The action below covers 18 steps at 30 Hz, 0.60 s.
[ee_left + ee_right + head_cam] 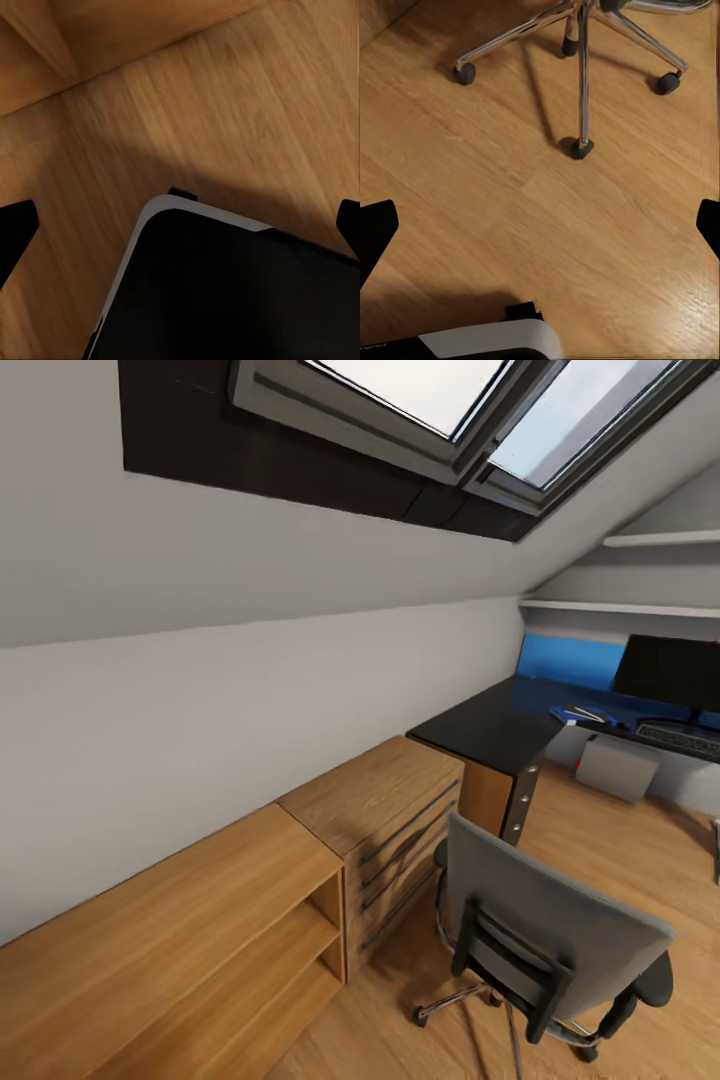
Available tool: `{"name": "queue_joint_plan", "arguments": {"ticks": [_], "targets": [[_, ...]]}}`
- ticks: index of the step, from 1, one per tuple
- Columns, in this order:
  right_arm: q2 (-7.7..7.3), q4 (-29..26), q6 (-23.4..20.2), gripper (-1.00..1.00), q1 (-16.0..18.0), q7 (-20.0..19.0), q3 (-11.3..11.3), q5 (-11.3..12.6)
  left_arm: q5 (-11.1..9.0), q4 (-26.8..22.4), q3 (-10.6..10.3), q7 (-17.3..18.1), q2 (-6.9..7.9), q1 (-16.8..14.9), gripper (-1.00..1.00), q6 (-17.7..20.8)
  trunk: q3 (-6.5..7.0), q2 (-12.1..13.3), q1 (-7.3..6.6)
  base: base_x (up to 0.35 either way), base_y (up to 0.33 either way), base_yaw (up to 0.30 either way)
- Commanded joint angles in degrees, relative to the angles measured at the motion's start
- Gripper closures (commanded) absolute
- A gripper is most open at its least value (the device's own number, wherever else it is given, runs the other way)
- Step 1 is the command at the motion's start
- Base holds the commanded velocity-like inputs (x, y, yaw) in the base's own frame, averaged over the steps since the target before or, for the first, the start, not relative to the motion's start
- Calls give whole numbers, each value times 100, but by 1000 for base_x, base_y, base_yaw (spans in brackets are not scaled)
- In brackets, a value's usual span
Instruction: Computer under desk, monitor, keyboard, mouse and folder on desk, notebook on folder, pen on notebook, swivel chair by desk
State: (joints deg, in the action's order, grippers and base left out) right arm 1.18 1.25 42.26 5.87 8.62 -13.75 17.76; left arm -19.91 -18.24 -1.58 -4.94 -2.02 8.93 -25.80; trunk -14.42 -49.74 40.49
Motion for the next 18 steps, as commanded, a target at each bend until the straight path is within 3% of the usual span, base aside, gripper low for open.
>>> {"name": "queue_joint_plan", "arguments": {"ticks": [1,18], "targets": [[3,12,19,-100,6,34,-49,17,8,-13,-18,-42,0,4,-100,-4,-6,-5,1,0,112,-285],[-3,11,19,-100,8,34,-49,17,4,-5,-18,-42,4,4,-100,-4,-6,-5,1,0,16,-285]]}}
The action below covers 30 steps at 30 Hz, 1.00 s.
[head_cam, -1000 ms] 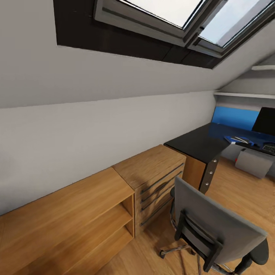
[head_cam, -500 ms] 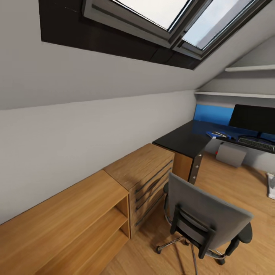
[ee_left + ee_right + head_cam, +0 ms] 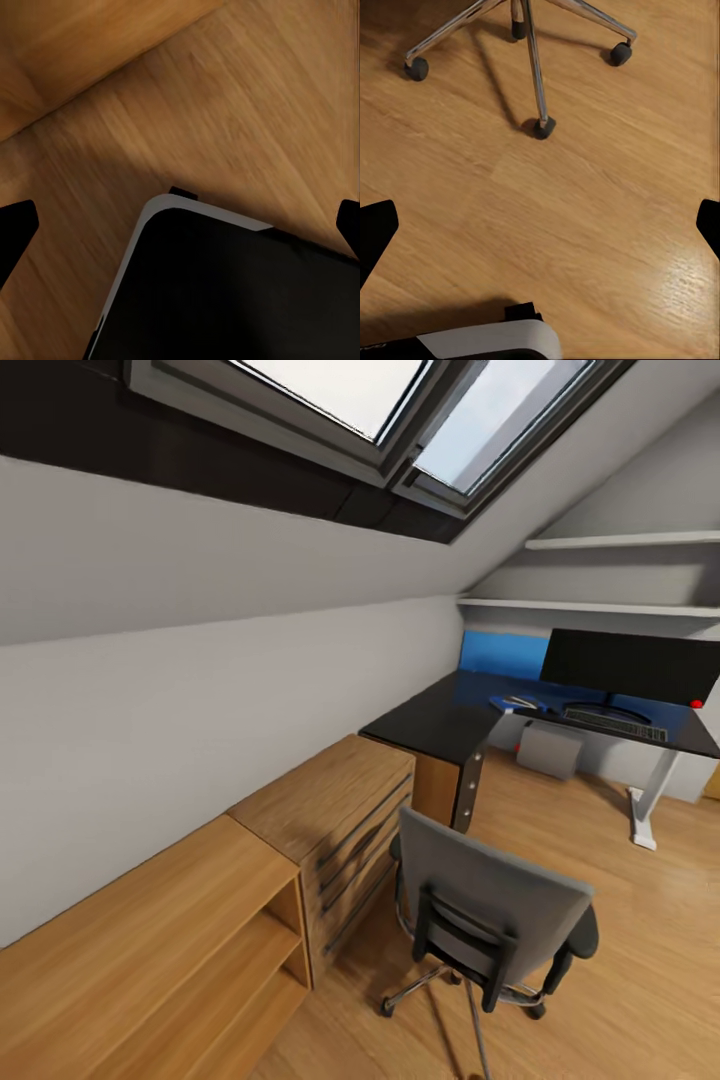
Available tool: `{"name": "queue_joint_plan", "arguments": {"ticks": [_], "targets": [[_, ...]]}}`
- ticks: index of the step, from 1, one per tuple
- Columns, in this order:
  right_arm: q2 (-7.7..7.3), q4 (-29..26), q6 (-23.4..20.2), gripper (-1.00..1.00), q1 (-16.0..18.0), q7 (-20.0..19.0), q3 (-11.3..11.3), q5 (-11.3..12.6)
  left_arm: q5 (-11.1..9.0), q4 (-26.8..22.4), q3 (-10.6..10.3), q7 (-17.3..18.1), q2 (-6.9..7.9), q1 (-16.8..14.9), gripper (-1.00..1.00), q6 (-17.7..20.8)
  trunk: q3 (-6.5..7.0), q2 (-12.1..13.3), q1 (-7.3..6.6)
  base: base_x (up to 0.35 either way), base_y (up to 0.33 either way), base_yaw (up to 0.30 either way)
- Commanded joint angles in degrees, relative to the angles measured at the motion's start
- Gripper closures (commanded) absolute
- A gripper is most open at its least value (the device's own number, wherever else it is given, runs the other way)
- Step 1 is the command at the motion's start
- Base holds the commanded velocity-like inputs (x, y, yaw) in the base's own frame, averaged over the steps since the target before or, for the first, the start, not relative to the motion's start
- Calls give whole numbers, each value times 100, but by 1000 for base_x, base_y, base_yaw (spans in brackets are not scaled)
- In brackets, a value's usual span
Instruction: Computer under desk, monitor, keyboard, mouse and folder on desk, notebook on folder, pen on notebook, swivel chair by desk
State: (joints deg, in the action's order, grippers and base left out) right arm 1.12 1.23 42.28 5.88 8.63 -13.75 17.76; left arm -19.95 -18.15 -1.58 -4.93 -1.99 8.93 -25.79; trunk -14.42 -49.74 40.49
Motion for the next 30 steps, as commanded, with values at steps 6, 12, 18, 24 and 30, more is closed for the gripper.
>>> {"name": "queue_joint_plan", "arguments": {"ticks": [6,12,18,24,30], "targets": [[3,13,18,-100,7,34,-49,19,9,-14,-18,-44,-1,6,-100,-5,-6,-5,1,0,0,-285],[3,11,24,-100,7,34,-49,24,6,-14,-18,-44,3,4,-100,-5,-6,-5,1,4,66,-285],[-1,12,26,-100,9,34,-48,26,1,-13,-18,-44,5,4,-100,-5,-6,-5,1,81,213,-285],[-5,10,29,-100,6,34,-45,26,0,-13,-18,-44,5,5,-100,-5,-6,-5,1,112,237,-285],[0,12,35,-100,8,34,-46,26,0,-13,-18,-44,5,4,-100,-5,-6,-5,1,40,68,-283]]}}
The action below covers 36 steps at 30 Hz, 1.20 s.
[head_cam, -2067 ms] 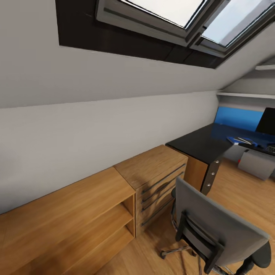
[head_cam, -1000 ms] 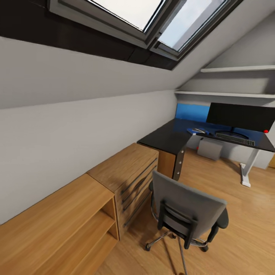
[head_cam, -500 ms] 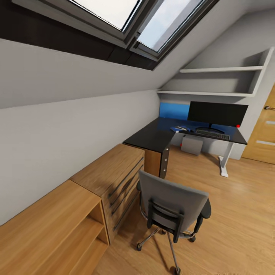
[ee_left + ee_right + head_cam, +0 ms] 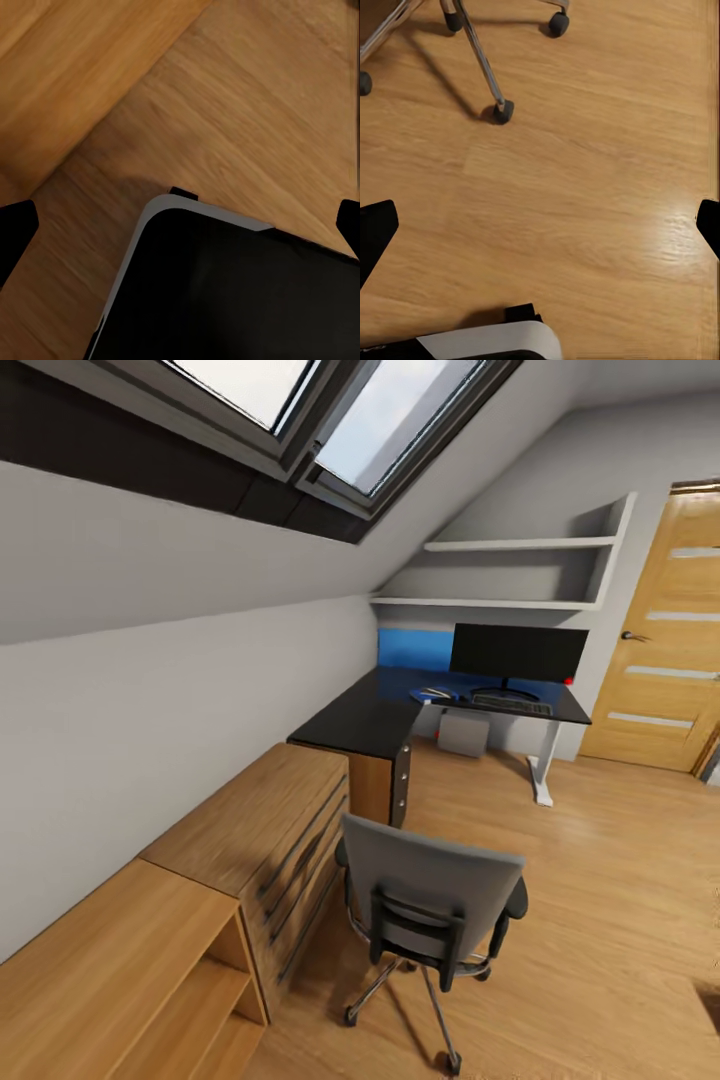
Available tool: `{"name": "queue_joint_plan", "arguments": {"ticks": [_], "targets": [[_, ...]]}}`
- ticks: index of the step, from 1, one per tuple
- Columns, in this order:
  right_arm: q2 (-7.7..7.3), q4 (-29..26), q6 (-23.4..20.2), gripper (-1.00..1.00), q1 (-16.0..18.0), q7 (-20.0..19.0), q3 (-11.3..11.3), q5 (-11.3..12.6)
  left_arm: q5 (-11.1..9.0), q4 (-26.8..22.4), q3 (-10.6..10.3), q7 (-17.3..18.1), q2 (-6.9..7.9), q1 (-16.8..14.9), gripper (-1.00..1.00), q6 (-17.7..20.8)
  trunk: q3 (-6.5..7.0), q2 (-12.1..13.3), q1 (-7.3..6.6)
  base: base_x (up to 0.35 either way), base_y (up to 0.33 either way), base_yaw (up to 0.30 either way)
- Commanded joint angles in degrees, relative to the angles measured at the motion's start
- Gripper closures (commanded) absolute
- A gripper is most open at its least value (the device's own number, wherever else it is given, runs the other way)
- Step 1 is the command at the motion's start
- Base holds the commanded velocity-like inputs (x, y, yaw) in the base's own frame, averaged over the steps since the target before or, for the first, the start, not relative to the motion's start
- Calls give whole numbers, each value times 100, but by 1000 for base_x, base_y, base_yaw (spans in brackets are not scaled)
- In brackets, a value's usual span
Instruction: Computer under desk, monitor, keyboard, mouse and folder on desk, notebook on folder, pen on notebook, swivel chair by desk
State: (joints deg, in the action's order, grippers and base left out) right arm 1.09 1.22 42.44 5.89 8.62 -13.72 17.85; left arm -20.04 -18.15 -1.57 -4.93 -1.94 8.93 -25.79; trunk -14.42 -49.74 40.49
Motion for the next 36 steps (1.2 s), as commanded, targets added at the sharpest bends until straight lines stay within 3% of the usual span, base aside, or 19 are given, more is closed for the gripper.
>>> {"name": "queue_joint_plan", "arguments": {"ticks": [1,19,36], "targets": [[1,15,18,-100,6,34,-47,17,9,-13,-18,-43,0,4,-100,-5,-6,-5,1,6,10,-281],[1,15,16,-100,9,34,-52,17,4,-15,-16,-43,0,4,-100,-5,-6,-5,1,1,7,-277],[-3,11,17,-100,7,34,-51,17,0,-13,-15,-43,0,4,-100,-5,-6,-5,1,0,119,-272]]}}
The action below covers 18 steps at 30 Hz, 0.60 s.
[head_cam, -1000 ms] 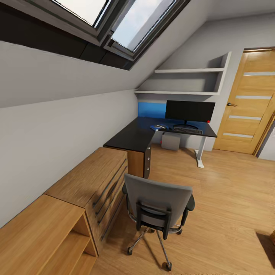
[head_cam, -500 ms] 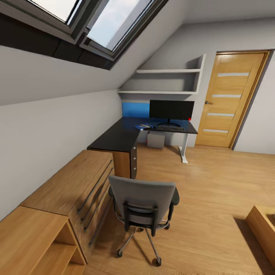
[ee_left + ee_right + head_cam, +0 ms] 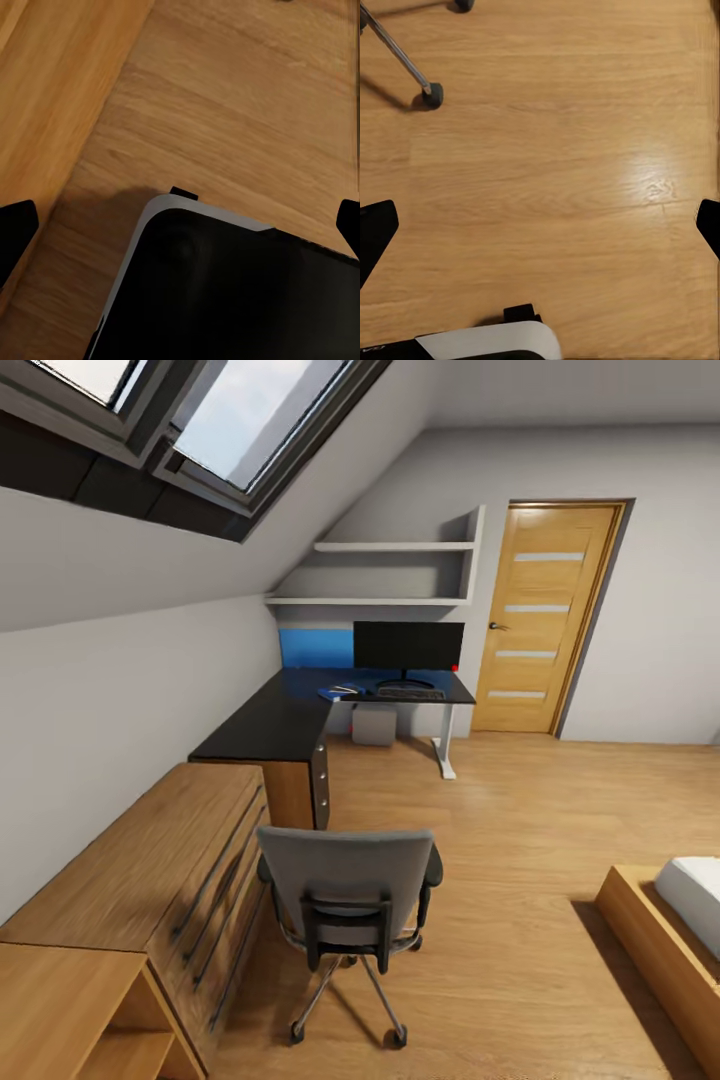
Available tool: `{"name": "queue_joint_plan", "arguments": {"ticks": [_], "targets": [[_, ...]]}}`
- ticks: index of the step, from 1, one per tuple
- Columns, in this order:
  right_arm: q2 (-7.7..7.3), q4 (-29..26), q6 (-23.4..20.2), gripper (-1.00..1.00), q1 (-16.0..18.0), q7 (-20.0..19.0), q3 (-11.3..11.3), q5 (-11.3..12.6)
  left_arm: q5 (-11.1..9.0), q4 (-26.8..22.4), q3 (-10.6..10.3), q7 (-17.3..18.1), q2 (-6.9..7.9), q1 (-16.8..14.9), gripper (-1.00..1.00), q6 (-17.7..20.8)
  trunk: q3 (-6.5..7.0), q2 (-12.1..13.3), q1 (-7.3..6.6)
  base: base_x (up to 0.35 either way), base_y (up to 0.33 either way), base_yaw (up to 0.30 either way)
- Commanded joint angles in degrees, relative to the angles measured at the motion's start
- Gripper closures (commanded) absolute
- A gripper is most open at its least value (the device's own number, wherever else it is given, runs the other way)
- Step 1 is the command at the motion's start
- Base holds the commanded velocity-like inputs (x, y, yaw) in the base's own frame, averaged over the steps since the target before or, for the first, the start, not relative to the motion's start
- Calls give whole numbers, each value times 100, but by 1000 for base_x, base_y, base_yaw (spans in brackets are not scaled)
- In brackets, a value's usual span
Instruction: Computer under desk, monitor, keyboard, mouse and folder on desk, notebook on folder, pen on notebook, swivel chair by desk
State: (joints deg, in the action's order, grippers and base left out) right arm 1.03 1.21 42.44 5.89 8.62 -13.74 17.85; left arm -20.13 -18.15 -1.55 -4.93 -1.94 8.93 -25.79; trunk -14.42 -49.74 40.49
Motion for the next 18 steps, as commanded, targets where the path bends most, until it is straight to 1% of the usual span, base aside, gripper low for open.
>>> {"name": "queue_joint_plan", "arguments": {"ticks": [1,7,18], "targets": [[3,14,16,-100,6,34,-49,17,9,-13,-17,-43,0,4,-100,-5,-6,-5,1,0,62,-272],[6,14,18,-100,7,34,-49,17,9,-13,-19,-43,0,4,-100,-5,-3,-5,1,0,120,-271],[11,14,15,-100,5,34,-49,17,9,-13,-20,-43,0,4,-100,-5,19,-5,1,0,20,-267]]}}
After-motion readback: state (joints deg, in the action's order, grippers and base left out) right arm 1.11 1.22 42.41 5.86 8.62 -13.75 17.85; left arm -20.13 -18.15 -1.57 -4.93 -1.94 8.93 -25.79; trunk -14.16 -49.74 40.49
